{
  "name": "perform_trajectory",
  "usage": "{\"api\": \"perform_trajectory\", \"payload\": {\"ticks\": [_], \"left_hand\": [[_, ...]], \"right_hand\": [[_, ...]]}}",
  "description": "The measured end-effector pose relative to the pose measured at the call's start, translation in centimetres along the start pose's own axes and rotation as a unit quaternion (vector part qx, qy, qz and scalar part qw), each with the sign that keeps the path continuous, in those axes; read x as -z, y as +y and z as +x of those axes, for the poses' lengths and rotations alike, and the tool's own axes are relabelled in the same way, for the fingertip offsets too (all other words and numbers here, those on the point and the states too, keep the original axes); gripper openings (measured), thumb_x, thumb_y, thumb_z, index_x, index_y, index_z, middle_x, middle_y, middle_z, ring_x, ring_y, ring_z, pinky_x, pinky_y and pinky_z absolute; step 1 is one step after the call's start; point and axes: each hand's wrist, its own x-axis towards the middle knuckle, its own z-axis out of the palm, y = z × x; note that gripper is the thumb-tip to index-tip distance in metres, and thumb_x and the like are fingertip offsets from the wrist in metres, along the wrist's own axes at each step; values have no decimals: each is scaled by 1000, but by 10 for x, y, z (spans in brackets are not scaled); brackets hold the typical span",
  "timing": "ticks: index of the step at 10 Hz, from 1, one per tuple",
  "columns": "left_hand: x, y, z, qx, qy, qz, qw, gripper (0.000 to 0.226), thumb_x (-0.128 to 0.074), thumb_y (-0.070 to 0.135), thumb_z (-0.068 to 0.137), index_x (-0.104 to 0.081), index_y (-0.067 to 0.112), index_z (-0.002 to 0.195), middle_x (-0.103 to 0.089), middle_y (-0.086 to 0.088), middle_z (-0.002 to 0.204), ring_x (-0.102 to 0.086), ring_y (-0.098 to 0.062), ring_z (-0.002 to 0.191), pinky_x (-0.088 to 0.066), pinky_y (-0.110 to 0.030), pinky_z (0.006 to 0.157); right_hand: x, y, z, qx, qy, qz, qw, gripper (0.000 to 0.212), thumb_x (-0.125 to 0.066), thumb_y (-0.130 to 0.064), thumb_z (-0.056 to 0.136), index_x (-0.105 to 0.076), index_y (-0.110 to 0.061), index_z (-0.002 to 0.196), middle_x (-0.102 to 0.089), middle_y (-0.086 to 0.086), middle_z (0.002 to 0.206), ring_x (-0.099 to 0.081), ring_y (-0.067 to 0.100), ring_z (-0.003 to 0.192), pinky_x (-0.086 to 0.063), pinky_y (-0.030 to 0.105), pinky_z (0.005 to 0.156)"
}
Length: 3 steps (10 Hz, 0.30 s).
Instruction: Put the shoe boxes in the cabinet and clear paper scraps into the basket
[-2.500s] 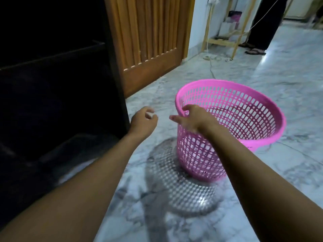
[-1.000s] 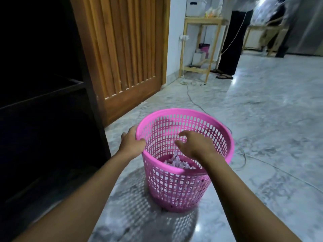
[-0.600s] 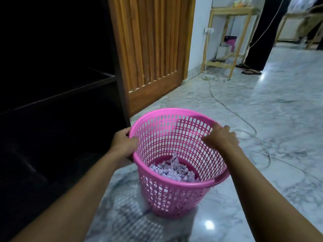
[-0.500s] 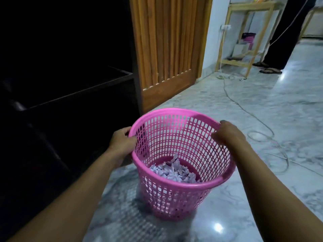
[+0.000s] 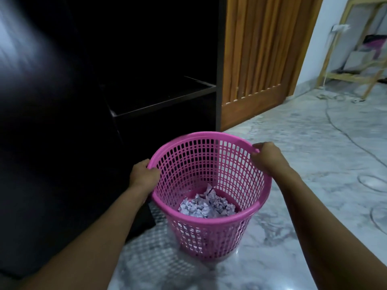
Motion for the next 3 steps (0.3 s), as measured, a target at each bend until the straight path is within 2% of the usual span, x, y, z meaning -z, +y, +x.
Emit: {"api": "perform_trajectory", "payload": {"ticks": [1, 2, 3], "left_hand": [[-2, 6, -3, -47, -1, 25, 999, 35, -48, 3, 88, -66, 17, 115, -70, -14, 86, -66, -27, 66, -57, -38, 60], [-9, 28, -6, -149, -40, 34, 987, 38, -51, 9, 94, -55, 22, 130, -67, -1, 87, -60, -16, 55, -49, -22, 45], [-12, 63, -7, -182, -96, 49, 977, 38, -53, 18, 97, -53, 20, 135, -62, 10, 98, -55, 1, 63, -44, -6, 48]], "right_hand": [[-2, -2, 1, -3, -19, 14, 1000, 37, -51, -14, 98, -57, -10, 135, -62, 4, 90, -62, 15, 65, -51, 28, 57], [-2, -14, 2, 13, -26, 35, 999, 41, -51, -21, 100, -50, -12, 141, -61, -2, 82, -64, 10, 61, -50, 24, 49], [8, -40, -1, 64, 4, 48, 997, 42, -50, -28, 102, -48, -17, 142, -66, 7, 122, -71, 17, 84, -60, 34, 74]]}}
